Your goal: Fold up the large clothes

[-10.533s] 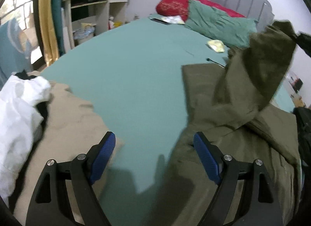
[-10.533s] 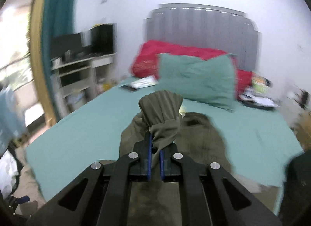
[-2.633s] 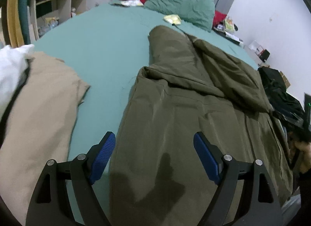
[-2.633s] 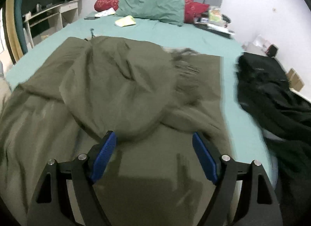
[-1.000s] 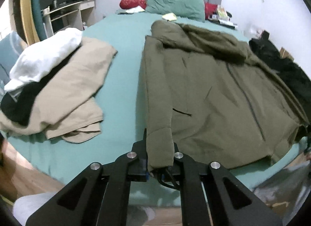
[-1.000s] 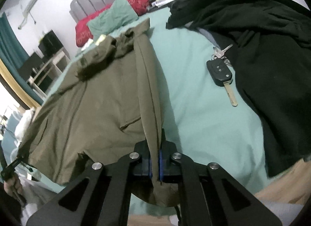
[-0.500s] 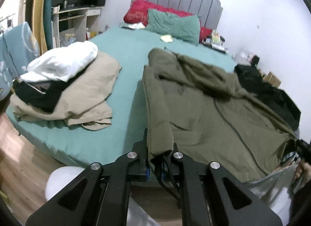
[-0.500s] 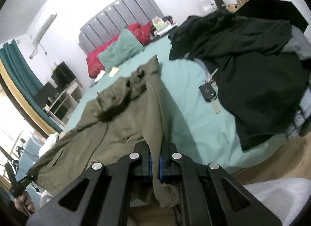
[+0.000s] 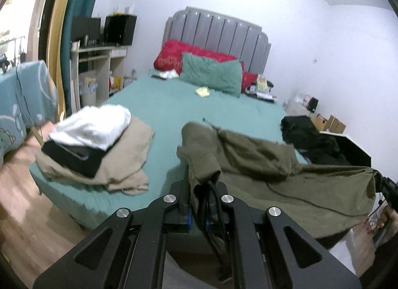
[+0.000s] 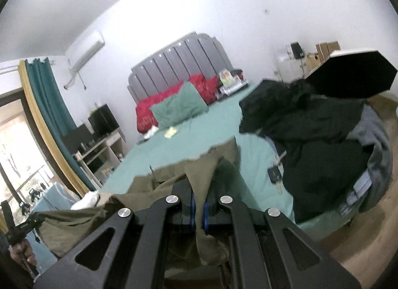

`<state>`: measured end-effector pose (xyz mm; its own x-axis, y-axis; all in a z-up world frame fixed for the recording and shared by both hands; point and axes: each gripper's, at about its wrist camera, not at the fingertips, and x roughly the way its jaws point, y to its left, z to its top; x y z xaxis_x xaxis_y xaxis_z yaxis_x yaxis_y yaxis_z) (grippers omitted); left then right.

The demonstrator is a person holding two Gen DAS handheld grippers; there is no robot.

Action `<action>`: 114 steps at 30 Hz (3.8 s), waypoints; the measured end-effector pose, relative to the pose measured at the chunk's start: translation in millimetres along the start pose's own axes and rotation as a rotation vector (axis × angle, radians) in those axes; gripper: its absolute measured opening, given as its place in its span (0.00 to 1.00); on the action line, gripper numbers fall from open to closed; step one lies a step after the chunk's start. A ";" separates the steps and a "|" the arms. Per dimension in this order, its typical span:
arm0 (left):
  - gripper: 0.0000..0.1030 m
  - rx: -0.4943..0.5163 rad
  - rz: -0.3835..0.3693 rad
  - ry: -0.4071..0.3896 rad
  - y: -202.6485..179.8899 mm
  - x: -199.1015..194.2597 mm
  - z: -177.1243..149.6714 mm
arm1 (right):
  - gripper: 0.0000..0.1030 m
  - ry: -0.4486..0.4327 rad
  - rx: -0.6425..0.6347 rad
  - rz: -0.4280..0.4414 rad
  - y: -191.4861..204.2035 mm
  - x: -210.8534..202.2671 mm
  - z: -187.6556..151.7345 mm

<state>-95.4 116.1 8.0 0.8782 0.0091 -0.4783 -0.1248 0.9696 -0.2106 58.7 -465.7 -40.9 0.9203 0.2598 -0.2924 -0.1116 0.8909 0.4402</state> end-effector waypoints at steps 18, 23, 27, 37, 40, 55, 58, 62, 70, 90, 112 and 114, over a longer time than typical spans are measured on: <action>0.07 0.033 -0.004 -0.079 -10.2 62.2 83.7 | 0.04 -0.055 -0.112 -0.011 16.0 48.1 60.8; 0.07 0.049 0.006 -0.069 -11.0 107.2 101.0 | 0.04 -0.060 -0.123 -0.027 14.2 84.5 71.3; 0.07 0.061 0.014 -0.056 -14.3 150.5 116.1 | 0.04 -0.052 -0.106 -0.044 7.5 122.8 78.1; 0.07 0.029 0.017 0.054 -4.2 290.9 138.3 | 0.05 0.060 -0.096 -0.100 -16.1 251.5 90.1; 0.07 0.016 0.035 0.114 0.9 345.5 132.8 | 0.05 0.128 -0.090 -0.130 -26.6 296.7 84.3; 0.60 0.153 0.219 0.215 -1.1 459.9 94.3 | 0.07 0.611 -0.135 -0.196 -95.0 477.9 5.1; 0.64 0.181 0.143 0.157 -19.7 436.1 102.9 | 0.19 0.547 -0.177 -0.181 -86.9 452.7 20.6; 0.64 0.269 -0.081 0.223 -55.8 432.6 100.7 | 0.99 0.389 -0.308 -0.261 -67.2 413.3 42.1; 0.64 0.491 -0.209 0.362 -104.7 461.0 77.1 | 0.99 0.418 -0.462 0.177 -9.9 381.5 33.8; 0.15 0.240 0.150 0.390 -32.1 515.9 90.8 | 0.99 0.329 -0.711 -0.122 46.7 423.0 3.2; 0.08 0.016 0.041 0.530 55.8 365.4 -45.6 | 0.28 0.508 0.068 -0.123 -87.6 240.9 -86.8; 0.05 0.049 0.081 0.478 45.2 350.2 -40.3 | 0.20 0.475 0.073 -0.126 -83.3 229.9 -83.7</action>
<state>187.9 153.3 -203.4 0.5547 -0.0170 -0.8319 -0.1518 0.9809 -0.1213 248.2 -449.0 -215.9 0.6504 0.3076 -0.6945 0.0322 0.9024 0.4298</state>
